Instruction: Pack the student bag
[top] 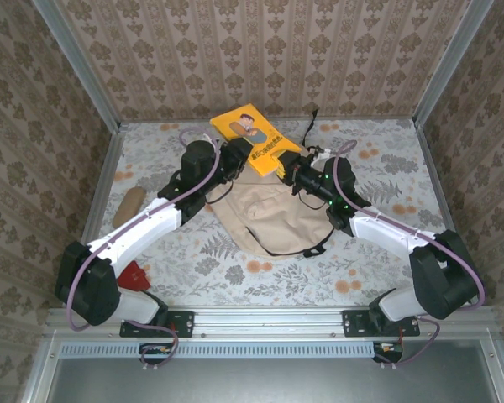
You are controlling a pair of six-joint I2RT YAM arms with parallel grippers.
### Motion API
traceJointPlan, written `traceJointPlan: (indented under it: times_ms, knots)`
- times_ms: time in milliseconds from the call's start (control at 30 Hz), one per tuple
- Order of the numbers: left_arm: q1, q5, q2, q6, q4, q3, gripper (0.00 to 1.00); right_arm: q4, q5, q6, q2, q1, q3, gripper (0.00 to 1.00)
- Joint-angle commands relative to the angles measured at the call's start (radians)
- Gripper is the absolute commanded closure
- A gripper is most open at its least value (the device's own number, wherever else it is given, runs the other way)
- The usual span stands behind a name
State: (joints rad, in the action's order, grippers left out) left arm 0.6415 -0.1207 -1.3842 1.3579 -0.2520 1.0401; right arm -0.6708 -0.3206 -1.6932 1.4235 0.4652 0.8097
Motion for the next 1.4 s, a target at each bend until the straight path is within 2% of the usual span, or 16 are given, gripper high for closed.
traceJointPlan:
  times_ms: [0,67,133,233,333,433,533,700,800,1033,1167,1367]
  knots:
    - [0.009,-0.036,0.02,-0.022,0.021,0.003,0.51,0.208,0.077,0.133,-0.076,-0.006,0.018,0.9]
    - [0.007,-0.045,0.025,-0.063,0.127,0.001,0.4,0.387,0.143,0.249,-0.137,-0.007,0.036,0.92]
    - [0.009,-0.05,0.025,-0.125,0.233,0.005,0.32,0.496,0.201,0.332,-0.19,-0.012,0.038,0.92]
    - [0.017,-0.052,0.01,-0.24,0.411,0.027,0.25,0.625,0.266,0.444,-0.276,-0.038,0.032,0.93]
    - [0.034,-0.067,-0.022,-0.328,0.527,0.057,0.22,0.752,0.306,0.546,-0.352,-0.082,0.032,0.93]
    - [0.069,-0.045,-0.057,-0.392,0.625,0.101,0.22,0.864,0.339,0.637,-0.427,-0.131,0.025,0.93]
    - [0.137,0.041,-0.107,-0.432,0.752,0.171,0.24,0.968,0.378,0.717,-0.495,-0.178,0.021,0.93]
    - [0.266,0.164,-0.242,-0.464,0.944,0.307,0.28,1.085,0.413,0.786,-0.588,-0.249,0.003,0.93]
    - [0.331,0.2,-0.332,-0.465,1.014,0.383,0.32,1.123,0.429,0.805,-0.626,-0.276,-0.009,0.92]
    - [0.411,0.14,-0.485,-0.418,0.985,0.47,0.34,1.168,0.447,0.83,-0.667,-0.315,-0.025,0.92]
    - [0.416,0.091,-0.57,-0.426,0.985,0.515,0.35,1.166,0.434,0.813,-0.69,-0.326,-0.05,0.91]
    - [0.416,0.086,-0.631,-0.425,1.031,0.563,0.36,1.128,0.375,0.778,-0.695,-0.335,-0.094,0.91]
